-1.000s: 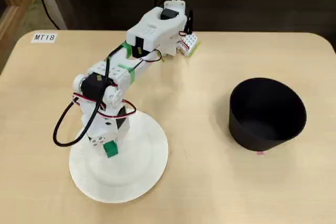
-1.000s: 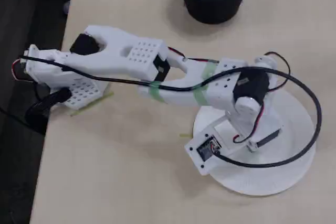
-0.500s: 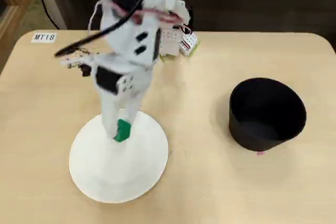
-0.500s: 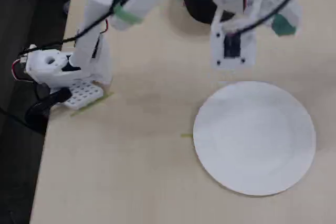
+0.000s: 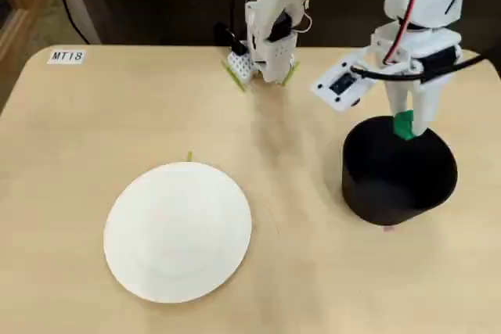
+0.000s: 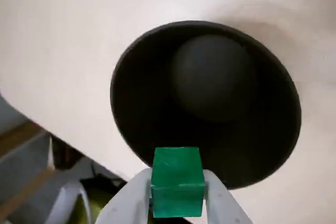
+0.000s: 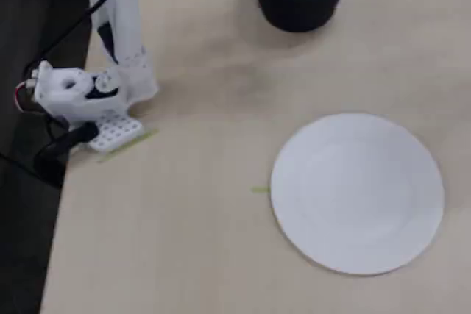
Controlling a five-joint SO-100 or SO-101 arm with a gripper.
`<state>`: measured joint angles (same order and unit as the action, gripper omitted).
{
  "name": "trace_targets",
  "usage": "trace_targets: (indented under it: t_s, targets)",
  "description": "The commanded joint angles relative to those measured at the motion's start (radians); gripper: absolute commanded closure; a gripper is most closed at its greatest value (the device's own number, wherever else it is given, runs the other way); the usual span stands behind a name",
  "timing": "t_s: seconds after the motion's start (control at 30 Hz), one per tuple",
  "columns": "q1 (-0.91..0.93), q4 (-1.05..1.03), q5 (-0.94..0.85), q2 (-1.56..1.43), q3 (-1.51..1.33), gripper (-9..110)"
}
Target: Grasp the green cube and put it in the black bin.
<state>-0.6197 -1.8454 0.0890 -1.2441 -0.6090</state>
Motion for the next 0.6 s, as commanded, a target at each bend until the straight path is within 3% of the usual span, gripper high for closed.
trace_targets:
  t_s: [0.0, 0.2, 0.27, 0.37, 0.43, 0.47, 0.5, 0.57]
  targets:
    - [0.002, 0.012, -0.003, 0.015, 0.014, 102]
    - [0.000, 0.034, -0.009, 0.089, 0.015, 101]
    - [-0.003, 0.031, -0.020, 0.098, 0.015, 81]
    - [-0.008, 0.031, -0.048, 0.098, 0.017, 64]
    - [-0.005, 0.031, -0.041, 0.094, 0.021, 68]
    - [-0.003, 0.031, -0.040, 0.092, 0.034, 77]
    - [-0.003, 0.031, -0.052, 0.091, 0.051, 96]
    - [0.008, 0.026, -0.058, 0.072, 0.084, 102]
